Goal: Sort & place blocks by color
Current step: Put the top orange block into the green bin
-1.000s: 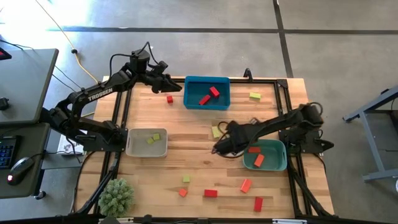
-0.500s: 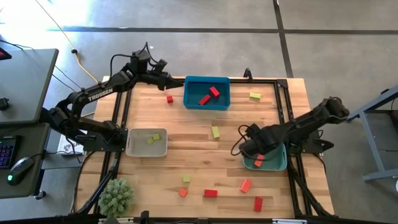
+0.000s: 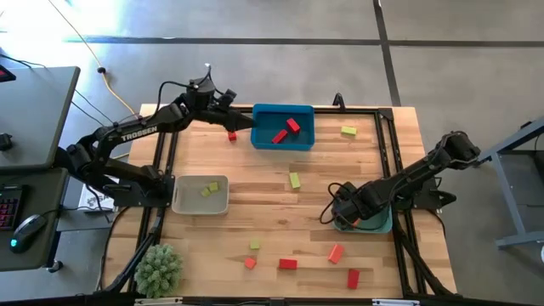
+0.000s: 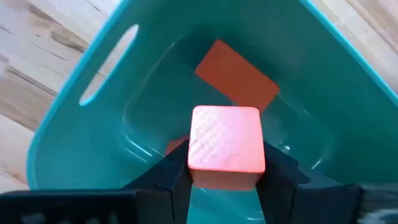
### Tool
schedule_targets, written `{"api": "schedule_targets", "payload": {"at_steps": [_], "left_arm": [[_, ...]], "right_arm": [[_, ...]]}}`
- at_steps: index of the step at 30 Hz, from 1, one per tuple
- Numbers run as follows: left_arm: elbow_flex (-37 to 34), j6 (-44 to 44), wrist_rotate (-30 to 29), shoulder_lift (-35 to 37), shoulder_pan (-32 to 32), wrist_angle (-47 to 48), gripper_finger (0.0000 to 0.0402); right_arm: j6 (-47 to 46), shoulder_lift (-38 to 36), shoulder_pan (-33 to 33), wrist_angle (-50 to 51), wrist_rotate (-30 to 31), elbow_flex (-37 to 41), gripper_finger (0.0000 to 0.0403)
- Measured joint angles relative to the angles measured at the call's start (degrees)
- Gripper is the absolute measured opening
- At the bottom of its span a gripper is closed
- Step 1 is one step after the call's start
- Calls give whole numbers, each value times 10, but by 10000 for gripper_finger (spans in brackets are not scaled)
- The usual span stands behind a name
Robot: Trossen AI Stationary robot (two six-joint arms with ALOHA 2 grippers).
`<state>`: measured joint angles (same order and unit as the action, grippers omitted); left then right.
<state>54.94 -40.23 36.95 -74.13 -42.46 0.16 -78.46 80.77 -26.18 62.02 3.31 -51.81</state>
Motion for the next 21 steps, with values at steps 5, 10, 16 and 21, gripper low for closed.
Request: {"api": "schedule_targets", "payload": {"at_steps": [5, 10, 16, 21], "left_arm": [[0, -1, -28, 0, 24, 0, 211], [0, -1, -62, 0, 49, 0, 211], [0, -1, -93, 0, 80, 3, 211], [0, -1, -96, 0, 98, 5, 211]], "right_arm": [[10, 0, -8, 6, -1, 0, 131], [53, 0, -9, 7, 3, 0, 132], [98, 0, -9, 7, -14, 0, 133], [124, 0, -8, -5, -49, 0, 133]]}}
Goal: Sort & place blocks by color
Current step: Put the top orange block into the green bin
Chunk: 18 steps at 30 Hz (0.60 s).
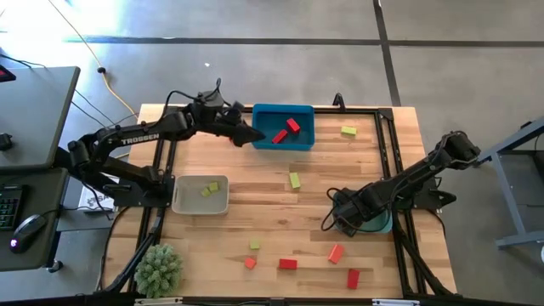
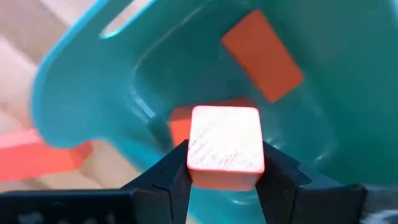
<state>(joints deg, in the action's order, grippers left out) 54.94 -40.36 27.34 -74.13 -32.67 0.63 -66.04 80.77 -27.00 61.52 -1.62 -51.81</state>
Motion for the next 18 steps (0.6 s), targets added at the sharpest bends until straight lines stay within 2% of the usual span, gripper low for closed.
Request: {"api": "schedule_targets", "payload": {"at_steps": [18], "left_arm": [[0, 19, -1, 0, 29, 32, 211]], "right_arm": [[4, 0, 0, -18, -21, 0, 134]]}}
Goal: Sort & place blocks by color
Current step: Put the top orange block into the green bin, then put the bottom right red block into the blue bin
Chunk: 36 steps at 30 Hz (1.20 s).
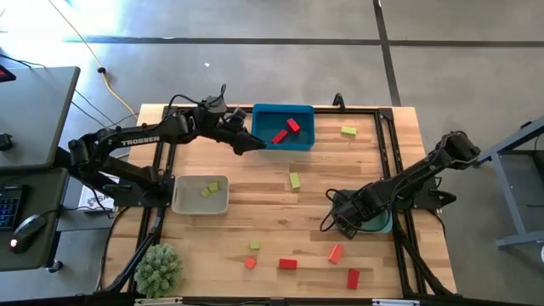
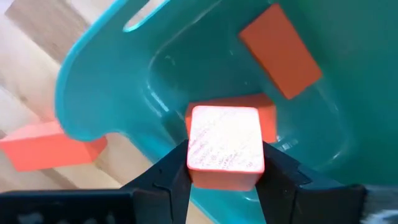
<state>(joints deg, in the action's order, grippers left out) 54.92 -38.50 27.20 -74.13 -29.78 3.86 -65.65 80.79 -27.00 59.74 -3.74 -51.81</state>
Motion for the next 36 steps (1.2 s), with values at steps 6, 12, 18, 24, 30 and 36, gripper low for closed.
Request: {"api": "schedule_targets", "payload": {"at_steps": [6, 12, 18, 24, 30, 36], "left_arm": [[0, 16, 0, 0, -2, -2, 211], [0, 52, 8, 0, -3, -2, 211], [0, 106, 10, 0, -6, -2, 211], [0, 149, 10, 0, -23, -2, 211], [0, 167, 10, 0, -46, -2, 211], [0, 191, 10, 0, -62, -2, 211]], "right_arm": [[-17, 0, 0, -14, 27, 0, 134], [-49, 0, 24, -16, -20, 0, 158], [-95, 0, 30, -28, -3, 0, 209], [-160, 0, 30, -26, -25, -21, 220], [-220, 0, 30, -27, -29, -62, 220], [-359, 0, 8, -55, -17, -79, 220]]}}
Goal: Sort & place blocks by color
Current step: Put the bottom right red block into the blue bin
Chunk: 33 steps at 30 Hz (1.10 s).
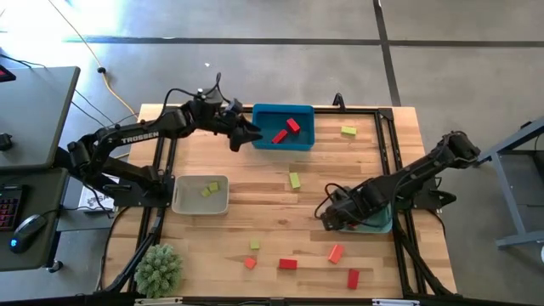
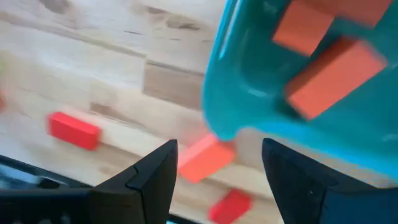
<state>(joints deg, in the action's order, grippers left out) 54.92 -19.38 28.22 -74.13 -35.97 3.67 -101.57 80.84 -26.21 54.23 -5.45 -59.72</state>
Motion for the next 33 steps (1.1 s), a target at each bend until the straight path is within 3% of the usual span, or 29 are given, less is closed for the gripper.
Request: {"api": "schedule_targets", "payload": {"at_steps": [10, 17, 33], "left_arm": [[0, 36, 0, 0, -5, 16, 211], [0, 46, -1, 0, -4, 36, 211], [0, -30, 1, 0, -4, 54, 211]], "right_arm": [[-268, 2, -91, -68, 78, 0, 220], [-275, 17, -115, -116, 44, -1, 220], [-273, 99, -198, -193, 13, -1, 220]]}}
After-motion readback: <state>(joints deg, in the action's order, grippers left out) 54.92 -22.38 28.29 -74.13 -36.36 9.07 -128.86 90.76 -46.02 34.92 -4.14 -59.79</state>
